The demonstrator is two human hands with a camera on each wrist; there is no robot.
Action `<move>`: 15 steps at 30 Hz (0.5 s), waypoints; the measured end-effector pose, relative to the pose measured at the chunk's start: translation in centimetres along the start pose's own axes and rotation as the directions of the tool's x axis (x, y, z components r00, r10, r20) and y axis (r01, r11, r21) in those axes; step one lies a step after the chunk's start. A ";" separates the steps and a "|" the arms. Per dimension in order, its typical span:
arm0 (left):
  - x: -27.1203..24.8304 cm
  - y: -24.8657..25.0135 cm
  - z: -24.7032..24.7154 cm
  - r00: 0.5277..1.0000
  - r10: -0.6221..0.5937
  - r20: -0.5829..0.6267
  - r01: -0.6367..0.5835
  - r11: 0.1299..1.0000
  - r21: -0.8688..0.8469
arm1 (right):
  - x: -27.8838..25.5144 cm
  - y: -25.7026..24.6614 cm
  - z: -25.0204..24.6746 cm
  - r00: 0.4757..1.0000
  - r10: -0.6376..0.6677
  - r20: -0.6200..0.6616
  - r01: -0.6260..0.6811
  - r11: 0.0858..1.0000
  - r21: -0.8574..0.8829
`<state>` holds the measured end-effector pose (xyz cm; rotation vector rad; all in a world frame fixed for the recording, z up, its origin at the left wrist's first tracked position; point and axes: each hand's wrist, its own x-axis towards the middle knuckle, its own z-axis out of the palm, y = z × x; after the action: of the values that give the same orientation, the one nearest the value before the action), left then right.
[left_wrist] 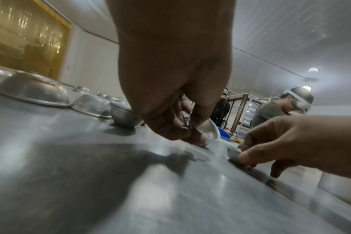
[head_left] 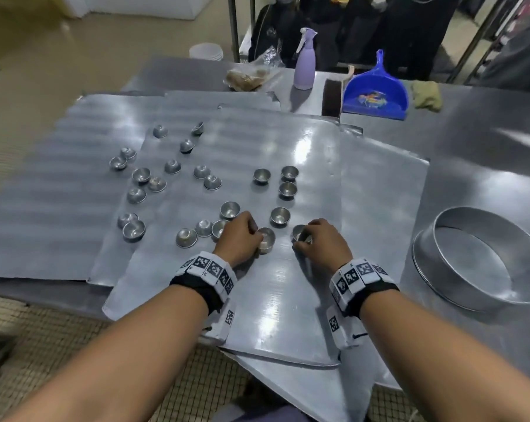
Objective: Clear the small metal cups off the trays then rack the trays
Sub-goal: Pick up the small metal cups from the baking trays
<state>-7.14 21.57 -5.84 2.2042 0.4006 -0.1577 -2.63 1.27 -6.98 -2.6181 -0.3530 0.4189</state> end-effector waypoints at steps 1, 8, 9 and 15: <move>-0.1 0.0 -0.2 1.000 -0.009 0.012 0.010 0.998 -0.063 | -0.1 -0.2 0.0 1.000 0.008 -0.003 -0.008 1.000 0.000; -0.2 -1.3 -1.2 0.997 0.014 0.072 -0.010 0.998 -0.060 | -1.0 -1.0 0.3 0.998 0.067 -0.016 -0.066 0.996 0.066; -0.2 -1.5 -1.3 0.997 0.023 0.069 -0.020 0.999 -0.046 | -1.1 -1.0 0.4 0.997 0.071 -0.007 -0.070 0.996 0.059; -0.3 -1.9 -1.6 0.998 -0.014 0.063 0.023 0.989 -0.146 | -2.0 -1.1 1.4 0.996 0.080 -0.037 -0.076 0.991 0.106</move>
<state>-8.13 23.88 -6.17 2.0463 0.3861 -0.1993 -5.17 2.15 -7.14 -2.5402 -0.2098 0.3980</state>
